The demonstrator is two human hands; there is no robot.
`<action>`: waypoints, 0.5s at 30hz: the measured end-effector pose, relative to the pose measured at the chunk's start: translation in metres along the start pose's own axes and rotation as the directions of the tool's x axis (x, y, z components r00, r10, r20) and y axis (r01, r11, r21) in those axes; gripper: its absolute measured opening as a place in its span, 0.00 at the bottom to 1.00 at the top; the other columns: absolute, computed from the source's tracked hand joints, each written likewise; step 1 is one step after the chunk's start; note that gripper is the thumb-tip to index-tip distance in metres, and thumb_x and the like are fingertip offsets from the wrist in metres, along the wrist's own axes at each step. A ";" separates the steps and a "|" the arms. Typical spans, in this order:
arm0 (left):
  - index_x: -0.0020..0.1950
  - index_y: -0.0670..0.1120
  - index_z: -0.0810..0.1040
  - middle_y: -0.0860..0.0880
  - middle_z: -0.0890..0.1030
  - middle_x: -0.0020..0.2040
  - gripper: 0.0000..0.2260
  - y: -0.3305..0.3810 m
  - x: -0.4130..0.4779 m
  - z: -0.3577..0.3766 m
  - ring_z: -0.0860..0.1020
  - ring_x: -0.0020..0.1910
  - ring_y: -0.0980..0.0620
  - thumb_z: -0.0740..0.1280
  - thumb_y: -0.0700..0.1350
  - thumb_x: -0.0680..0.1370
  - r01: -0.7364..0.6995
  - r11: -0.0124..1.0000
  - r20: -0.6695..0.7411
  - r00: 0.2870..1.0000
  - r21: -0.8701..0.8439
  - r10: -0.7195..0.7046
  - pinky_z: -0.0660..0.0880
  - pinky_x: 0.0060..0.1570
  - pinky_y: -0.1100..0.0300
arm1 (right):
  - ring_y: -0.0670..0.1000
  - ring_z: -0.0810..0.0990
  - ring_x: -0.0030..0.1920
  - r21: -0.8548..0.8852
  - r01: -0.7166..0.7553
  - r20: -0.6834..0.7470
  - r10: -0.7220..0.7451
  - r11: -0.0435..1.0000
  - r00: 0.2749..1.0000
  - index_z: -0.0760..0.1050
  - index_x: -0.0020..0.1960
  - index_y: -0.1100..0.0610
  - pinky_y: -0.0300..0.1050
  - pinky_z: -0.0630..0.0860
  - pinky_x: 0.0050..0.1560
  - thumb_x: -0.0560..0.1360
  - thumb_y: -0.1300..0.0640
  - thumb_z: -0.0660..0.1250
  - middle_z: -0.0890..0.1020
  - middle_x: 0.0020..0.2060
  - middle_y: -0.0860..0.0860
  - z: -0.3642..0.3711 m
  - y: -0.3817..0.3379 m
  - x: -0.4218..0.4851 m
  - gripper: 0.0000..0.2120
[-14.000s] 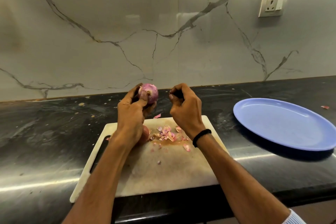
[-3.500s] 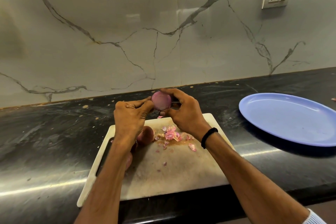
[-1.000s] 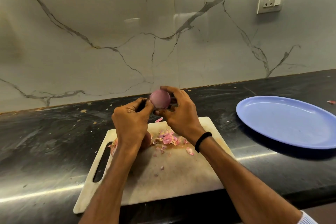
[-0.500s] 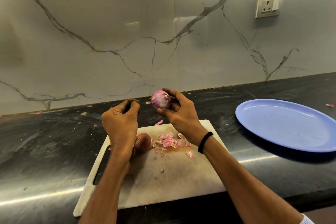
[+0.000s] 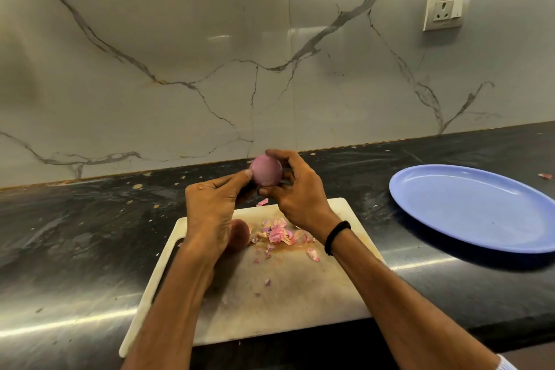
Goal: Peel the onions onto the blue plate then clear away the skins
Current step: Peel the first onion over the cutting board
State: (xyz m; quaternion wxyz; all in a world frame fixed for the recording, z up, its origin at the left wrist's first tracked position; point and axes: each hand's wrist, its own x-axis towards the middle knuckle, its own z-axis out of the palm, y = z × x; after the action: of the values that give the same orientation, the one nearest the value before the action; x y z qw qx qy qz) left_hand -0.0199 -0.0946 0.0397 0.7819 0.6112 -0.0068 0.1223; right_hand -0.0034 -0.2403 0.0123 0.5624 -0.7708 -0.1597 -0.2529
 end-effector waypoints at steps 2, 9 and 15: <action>0.49 0.43 0.85 0.46 0.87 0.44 0.06 -0.003 0.002 -0.001 0.86 0.44 0.51 0.74 0.39 0.73 -0.018 0.999 -0.020 1.000 0.047 0.019 0.82 0.45 0.61 | 0.48 0.77 0.59 -0.001 -0.003 -0.002 0.003 1.000 1.000 0.70 0.68 0.56 0.32 0.77 0.55 0.69 0.67 0.77 0.75 0.63 0.51 0.000 0.000 -0.001 0.31; 0.49 0.44 0.85 0.47 0.87 0.43 0.05 -0.003 0.000 0.000 0.86 0.45 0.51 0.74 0.39 0.73 -0.012 0.999 -0.043 0.999 0.050 0.014 0.82 0.46 0.60 | 0.45 0.78 0.56 0.031 -0.020 0.004 0.020 0.999 1.000 0.70 0.67 0.55 0.30 0.77 0.53 0.69 0.67 0.77 0.75 0.58 0.47 0.000 -0.003 -0.002 0.31; 0.47 0.44 0.84 0.52 0.86 0.37 0.05 0.001 -0.004 0.002 0.85 0.38 0.57 0.75 0.39 0.72 0.013 1.000 0.016 1.000 0.002 -0.013 0.78 0.36 0.69 | 0.48 0.77 0.58 -0.014 -0.006 0.001 0.006 1.000 1.000 0.70 0.68 0.56 0.28 0.76 0.52 0.69 0.67 0.77 0.75 0.60 0.49 0.000 -0.001 -0.002 0.30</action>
State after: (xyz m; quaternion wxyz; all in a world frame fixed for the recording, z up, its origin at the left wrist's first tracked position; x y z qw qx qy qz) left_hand -0.0238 -0.0970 0.0407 0.7819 0.6131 -0.0090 0.1124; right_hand -0.0051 -0.2401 0.0118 0.5578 -0.7753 -0.1560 -0.2519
